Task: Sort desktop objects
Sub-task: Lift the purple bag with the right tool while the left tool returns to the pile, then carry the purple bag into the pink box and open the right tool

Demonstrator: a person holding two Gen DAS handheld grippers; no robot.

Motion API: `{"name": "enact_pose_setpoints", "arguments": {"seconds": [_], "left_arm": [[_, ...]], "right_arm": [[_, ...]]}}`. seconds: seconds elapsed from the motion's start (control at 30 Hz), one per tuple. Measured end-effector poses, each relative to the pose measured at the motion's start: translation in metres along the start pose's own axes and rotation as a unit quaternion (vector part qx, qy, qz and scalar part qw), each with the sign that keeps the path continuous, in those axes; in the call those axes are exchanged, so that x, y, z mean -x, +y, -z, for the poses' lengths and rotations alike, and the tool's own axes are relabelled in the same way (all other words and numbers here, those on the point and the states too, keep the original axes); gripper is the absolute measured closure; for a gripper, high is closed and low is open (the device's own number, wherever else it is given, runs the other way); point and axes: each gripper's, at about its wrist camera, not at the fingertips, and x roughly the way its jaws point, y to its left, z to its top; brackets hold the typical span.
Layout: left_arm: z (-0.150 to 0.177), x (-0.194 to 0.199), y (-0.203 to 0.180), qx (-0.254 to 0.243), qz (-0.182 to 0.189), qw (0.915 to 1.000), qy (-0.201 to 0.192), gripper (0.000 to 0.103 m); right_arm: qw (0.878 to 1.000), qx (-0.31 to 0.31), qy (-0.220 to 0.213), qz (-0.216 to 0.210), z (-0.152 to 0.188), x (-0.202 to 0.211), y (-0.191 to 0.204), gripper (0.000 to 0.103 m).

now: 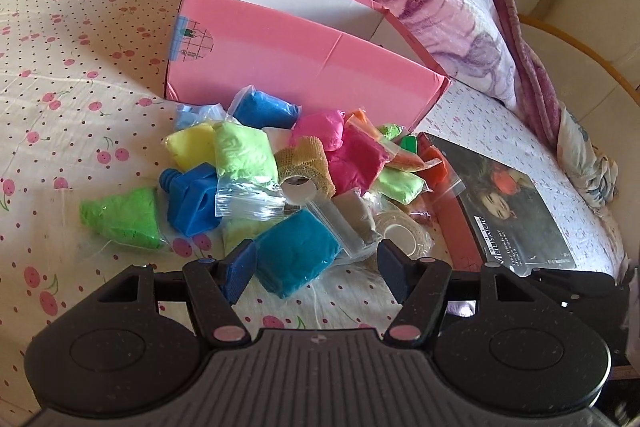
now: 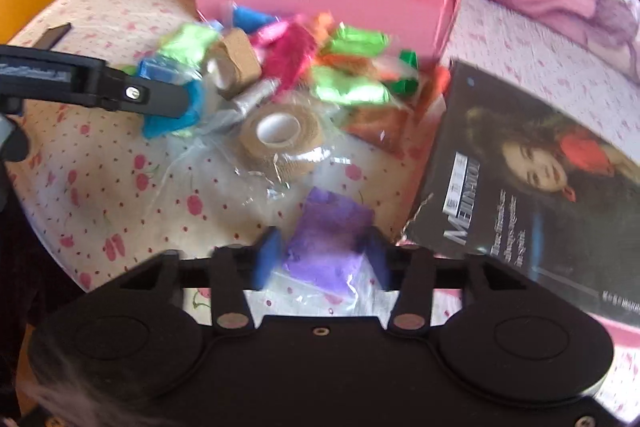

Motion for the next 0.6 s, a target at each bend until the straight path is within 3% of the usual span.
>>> {"name": "enact_pose_setpoints", "arguments": {"seconds": [0.2, 0.37, 0.6], "left_arm": [[0.000, -0.002, 0.001, -0.004, -0.003, 1.0000, -0.003, 0.038], [0.001, -0.006, 0.005, 0.003, -0.001, 1.0000, 0.002, 0.038], [0.004, -0.007, -0.003, -0.019, 0.001, 0.9998, 0.006, 0.038]], "right_arm": [[0.999, -0.039, -0.008, -0.013, 0.004, -0.003, -0.009, 0.060], [0.999, -0.027, -0.020, -0.025, 0.000, 0.010, -0.005, 0.061], [0.995, -0.057, -0.063, -0.058, -0.028, 0.043, -0.019, 0.061]]}}
